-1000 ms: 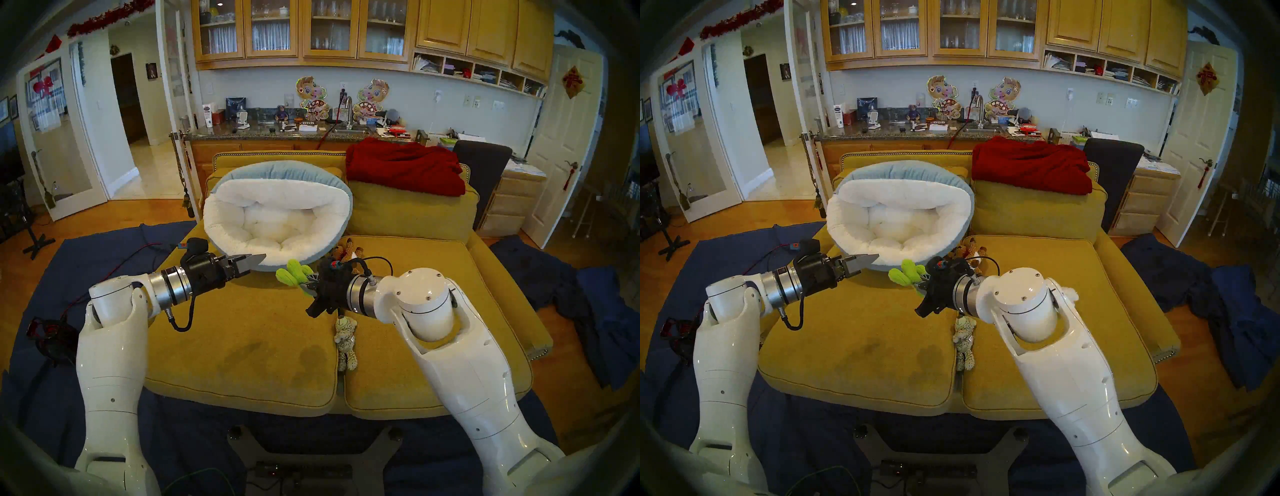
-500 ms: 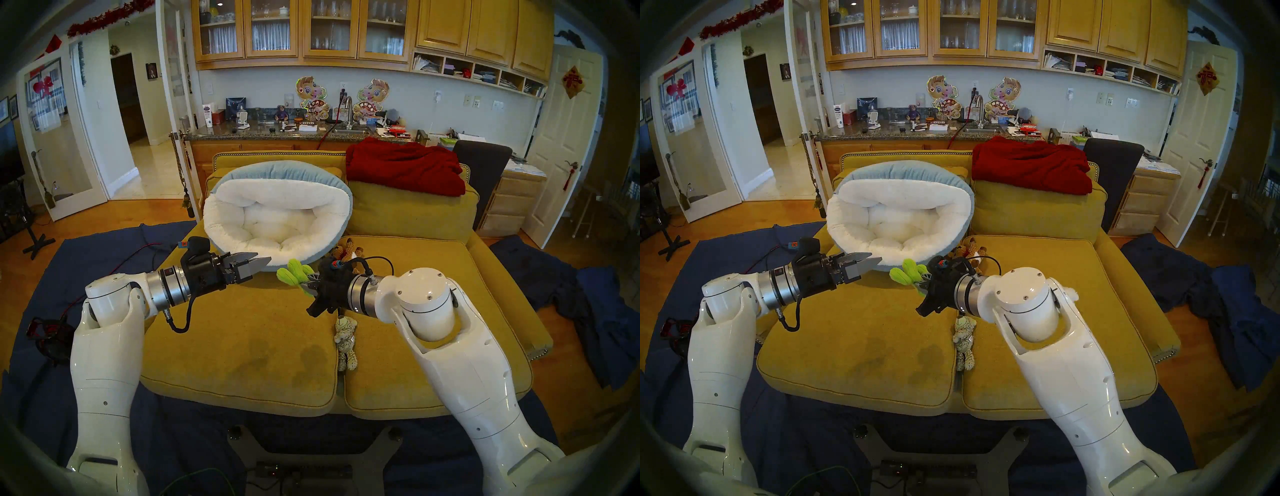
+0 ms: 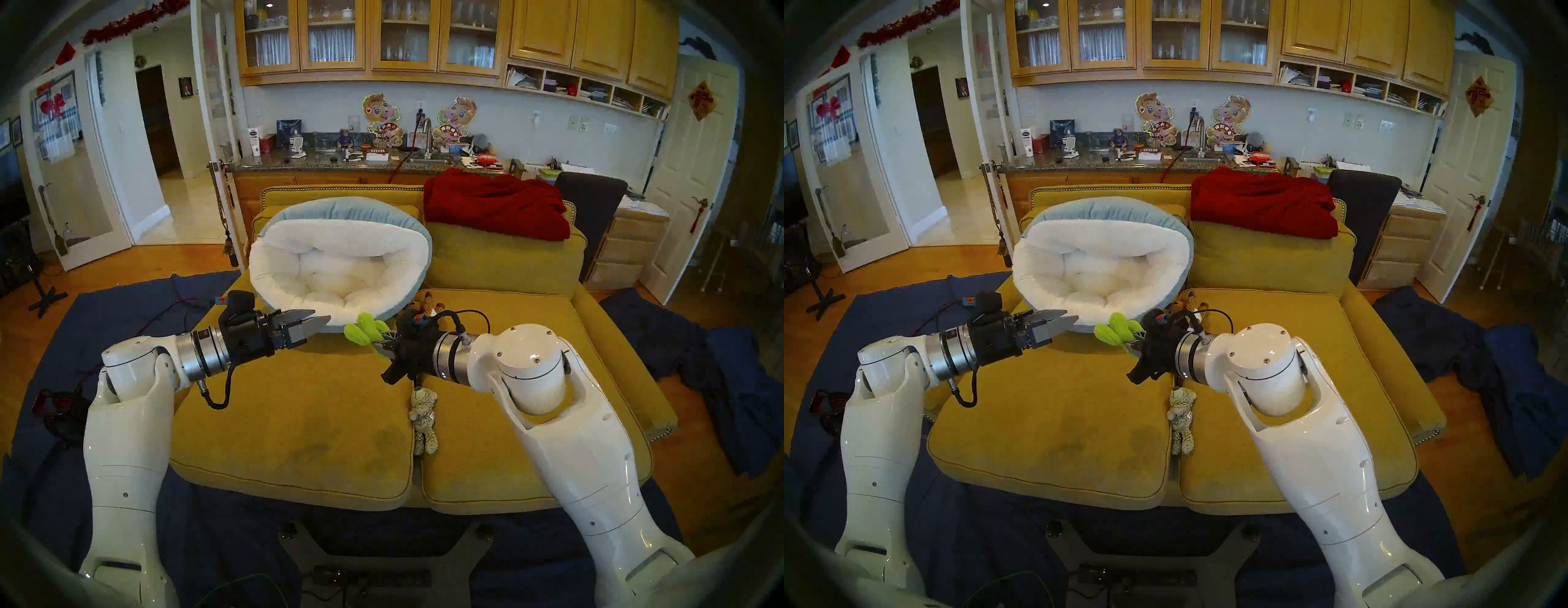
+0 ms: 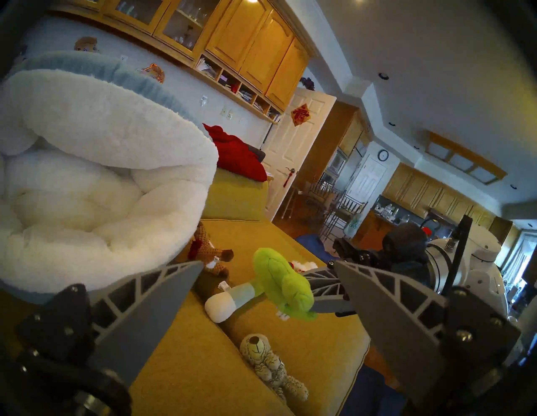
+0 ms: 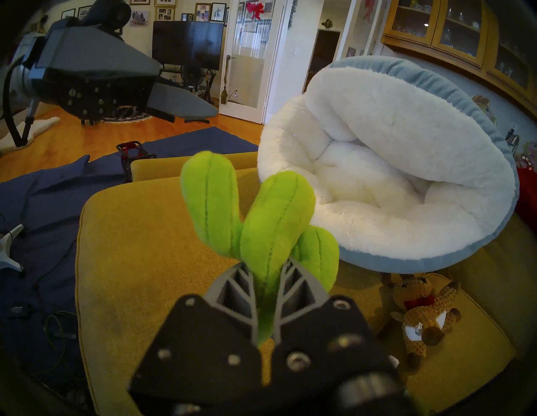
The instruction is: Put toys into dog bed
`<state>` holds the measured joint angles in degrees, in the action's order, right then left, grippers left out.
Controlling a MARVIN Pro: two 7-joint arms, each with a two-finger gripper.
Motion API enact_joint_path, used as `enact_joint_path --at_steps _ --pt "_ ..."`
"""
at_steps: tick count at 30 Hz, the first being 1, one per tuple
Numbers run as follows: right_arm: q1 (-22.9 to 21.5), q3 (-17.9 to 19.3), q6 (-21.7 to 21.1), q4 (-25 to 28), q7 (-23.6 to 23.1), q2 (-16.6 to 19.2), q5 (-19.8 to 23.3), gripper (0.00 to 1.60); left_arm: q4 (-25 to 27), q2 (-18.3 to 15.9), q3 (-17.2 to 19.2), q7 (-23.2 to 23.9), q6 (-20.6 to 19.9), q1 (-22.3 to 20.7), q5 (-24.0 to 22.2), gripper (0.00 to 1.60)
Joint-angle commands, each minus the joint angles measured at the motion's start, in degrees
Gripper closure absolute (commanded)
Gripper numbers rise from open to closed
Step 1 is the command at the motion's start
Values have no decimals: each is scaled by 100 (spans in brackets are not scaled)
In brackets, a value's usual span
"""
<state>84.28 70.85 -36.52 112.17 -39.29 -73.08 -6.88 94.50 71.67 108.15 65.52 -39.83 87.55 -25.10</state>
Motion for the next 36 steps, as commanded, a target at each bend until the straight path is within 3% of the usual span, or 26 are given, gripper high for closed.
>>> enact_joint_path --at_steps 1,12,14,16,36 --pt "-165 -20 -22 117 39 -61 -44 160 114 84 -16 496 -238 -119 -508 0" --pt "-205 -139 -30 66 108 -122 -146 160 540 141 -322 56 -536 368 -1112 0" --pt "-213 -151 -32 65 116 -131 -162 160 539 140 -336 167 -544 400 -1075 0" --pt "-232 -181 -40 65 141 -157 -197 160 614 76 -453 -39 -499 548 -1236 0" --pt "-245 -148 -116 150 90 -169 -230 160 542 -147 -585 -30 -127 702 -1319 0"
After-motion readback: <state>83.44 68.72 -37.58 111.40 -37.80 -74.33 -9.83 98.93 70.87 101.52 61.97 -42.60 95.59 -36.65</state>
